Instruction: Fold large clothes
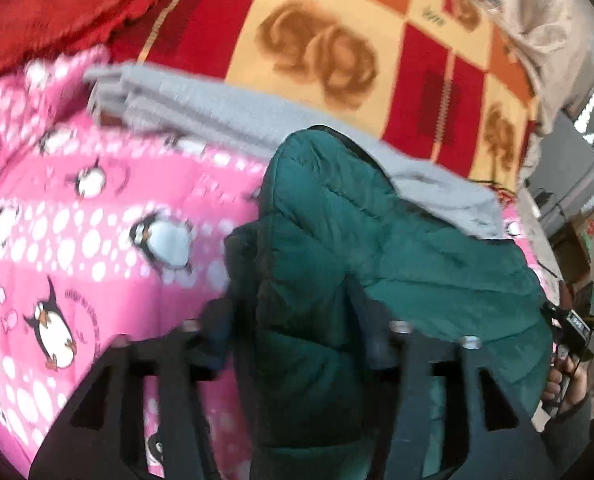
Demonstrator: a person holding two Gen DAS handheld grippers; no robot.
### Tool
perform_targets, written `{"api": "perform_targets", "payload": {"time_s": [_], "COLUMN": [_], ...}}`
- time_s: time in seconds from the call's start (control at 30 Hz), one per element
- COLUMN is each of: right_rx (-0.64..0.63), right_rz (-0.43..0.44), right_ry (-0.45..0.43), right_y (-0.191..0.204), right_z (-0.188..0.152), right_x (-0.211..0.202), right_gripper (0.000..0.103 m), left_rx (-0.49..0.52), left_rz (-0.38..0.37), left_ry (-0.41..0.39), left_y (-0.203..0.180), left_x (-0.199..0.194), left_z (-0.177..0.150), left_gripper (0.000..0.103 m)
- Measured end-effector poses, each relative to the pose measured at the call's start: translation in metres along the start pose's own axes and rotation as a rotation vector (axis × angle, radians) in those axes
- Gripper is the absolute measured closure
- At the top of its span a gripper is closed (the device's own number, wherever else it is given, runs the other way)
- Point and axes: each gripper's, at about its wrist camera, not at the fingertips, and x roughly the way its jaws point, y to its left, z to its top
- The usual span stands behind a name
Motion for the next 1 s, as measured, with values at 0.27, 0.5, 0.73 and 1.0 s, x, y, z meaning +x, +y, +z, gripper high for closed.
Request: {"api": "perform_targets", "payload": {"time_s": [0.27,0.5,0.73,1.0], "right_rx": [-0.103,-0.356,-0.349,-0.407], "right_rz": [-0.169,-0.166,-0.270,-0.299], "right_ry": [-0.274,-0.150,0.009,-0.006], "right_y": [0.032,0.106,0.087,0.099], "right_z": [0.000,-0.022,-0.023,-0.029], "right_x": [-0.058,-0.006,0.041,0.030], "right_gripper": [0.020,0.008,0.000,0.001], "left_rx": [-0.082,0.146,0.153,0.122], "left_rz": [0.037,0.075,0.179,0.153], "left_ry": [-0.085,-0.161,-0.002,-0.066], "left_y": [0.017,-0.076,-0.080,-0.083], "left_x": [-0.041,-0.030,0.047,-0.011], "left_z": [0.011,0.027,0.010,0.008], "left_gripper": [0.043,0.043,0.041,0.041]}}
